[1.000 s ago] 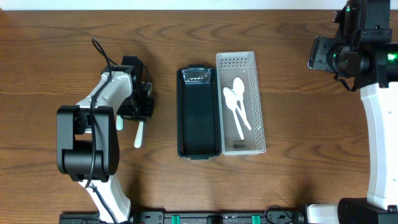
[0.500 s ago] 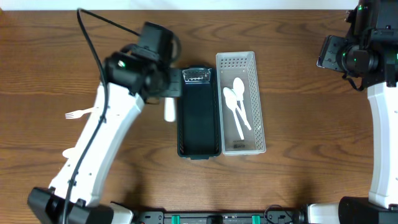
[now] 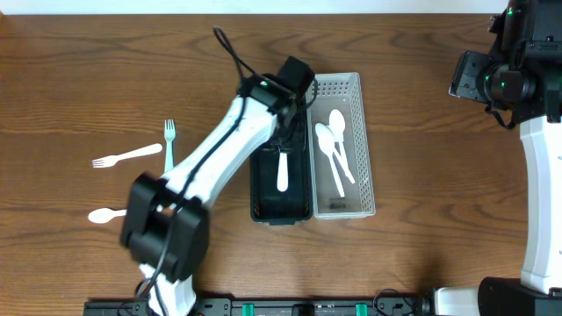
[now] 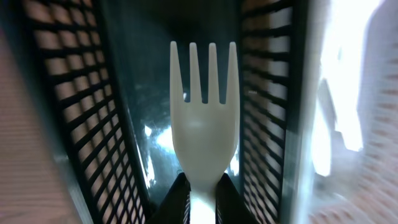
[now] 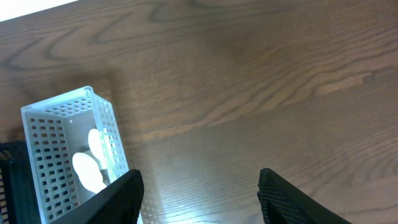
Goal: Pack container
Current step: 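Carry the fork right and drop it into the black tray, then move the left gripper back and grasp another white fork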
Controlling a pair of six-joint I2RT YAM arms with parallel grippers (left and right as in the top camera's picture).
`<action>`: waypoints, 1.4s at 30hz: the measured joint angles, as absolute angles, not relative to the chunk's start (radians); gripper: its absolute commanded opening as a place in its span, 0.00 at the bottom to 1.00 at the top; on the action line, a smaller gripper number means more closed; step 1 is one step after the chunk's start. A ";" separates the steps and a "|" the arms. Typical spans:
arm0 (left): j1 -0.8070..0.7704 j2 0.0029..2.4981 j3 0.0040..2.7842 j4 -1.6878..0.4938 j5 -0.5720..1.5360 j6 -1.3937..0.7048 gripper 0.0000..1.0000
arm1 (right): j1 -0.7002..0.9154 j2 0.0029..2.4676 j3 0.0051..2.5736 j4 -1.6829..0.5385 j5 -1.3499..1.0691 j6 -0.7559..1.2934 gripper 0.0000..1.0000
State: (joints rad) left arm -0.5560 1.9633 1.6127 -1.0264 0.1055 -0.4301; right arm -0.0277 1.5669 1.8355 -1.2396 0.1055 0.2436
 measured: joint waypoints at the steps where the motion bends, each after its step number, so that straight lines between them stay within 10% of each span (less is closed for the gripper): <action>1: -0.556 1.985 1.610 -1.026 0.105 -0.430 0.08 | -0.028 1.567 1.835 -1.241 0.105 0.243 0.62; 6: -0.555 2.044 1.601 -1.013 0.104 -0.391 0.39 | -0.028 1.567 1.835 -1.244 0.105 0.234 0.62; 12: -0.555 2.023 1.600 -1.011 0.082 -0.291 0.41 | -0.028 1.567 1.835 -1.245 0.105 0.224 0.62; 24: -0.362 1.545 1.625 -1.084 -0.071 -0.136 0.82 | -0.028 1.567 1.835 -1.245 0.105 0.218 0.62; 42: 0.155 1.841 1.640 -1.033 -0.051 0.004 0.83 | -0.028 1.567 1.835 -1.251 0.105 0.218 0.62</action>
State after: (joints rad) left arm 0.1551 1.8412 1.6402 -1.0328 -0.0509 0.0036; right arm -0.0277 1.5669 1.8355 -1.2507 0.1055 0.2184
